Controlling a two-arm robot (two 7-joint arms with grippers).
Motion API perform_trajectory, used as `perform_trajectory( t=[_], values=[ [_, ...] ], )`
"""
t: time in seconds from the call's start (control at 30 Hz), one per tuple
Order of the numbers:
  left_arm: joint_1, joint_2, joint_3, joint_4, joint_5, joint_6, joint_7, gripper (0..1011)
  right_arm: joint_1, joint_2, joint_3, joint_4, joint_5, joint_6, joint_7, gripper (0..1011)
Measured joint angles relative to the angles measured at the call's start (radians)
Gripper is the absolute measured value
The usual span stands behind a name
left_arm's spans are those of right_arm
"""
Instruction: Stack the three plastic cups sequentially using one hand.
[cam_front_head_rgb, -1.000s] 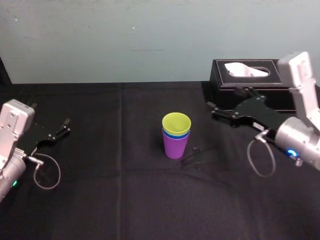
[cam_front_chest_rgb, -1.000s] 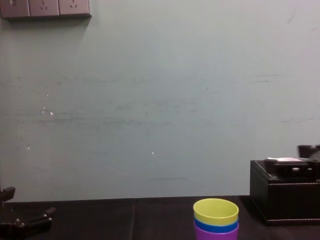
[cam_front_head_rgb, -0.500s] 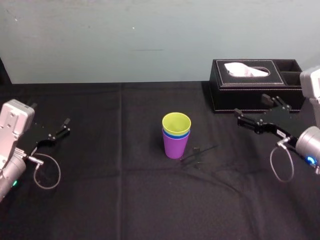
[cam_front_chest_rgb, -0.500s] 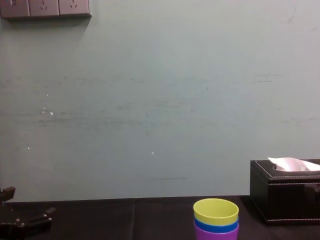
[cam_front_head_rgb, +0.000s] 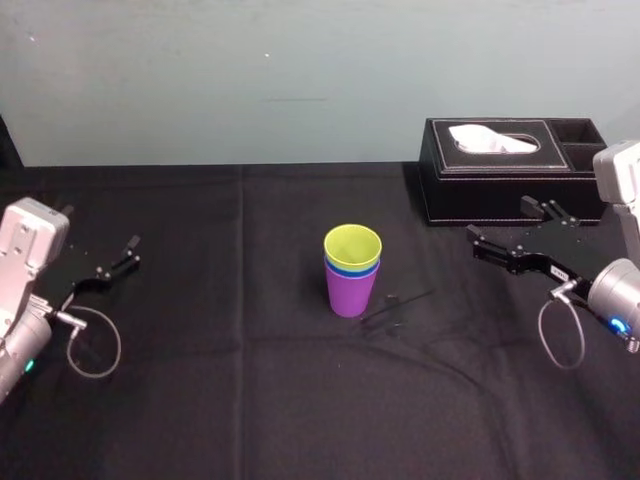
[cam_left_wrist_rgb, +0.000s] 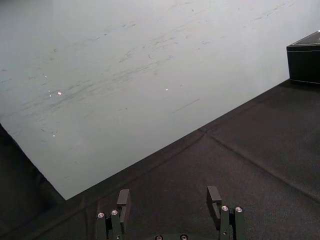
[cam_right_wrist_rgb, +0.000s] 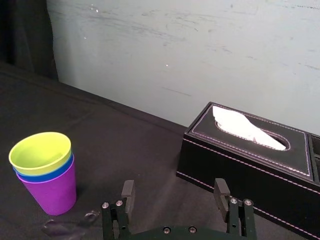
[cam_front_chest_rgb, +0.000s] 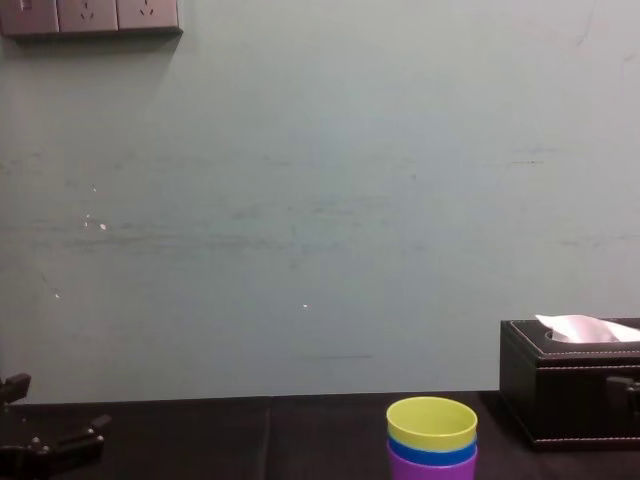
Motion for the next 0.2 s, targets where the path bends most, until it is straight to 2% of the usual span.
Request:
perform_trajectory(
  t=[0.2],
  values=[
    [0.000, 0.000, 0.000, 0.000, 0.000, 0.000, 0.000, 1000, 0.000, 0.000, 0.000, -0.005, 0.002, 0.002, 0.001, 1003]
  ],
)
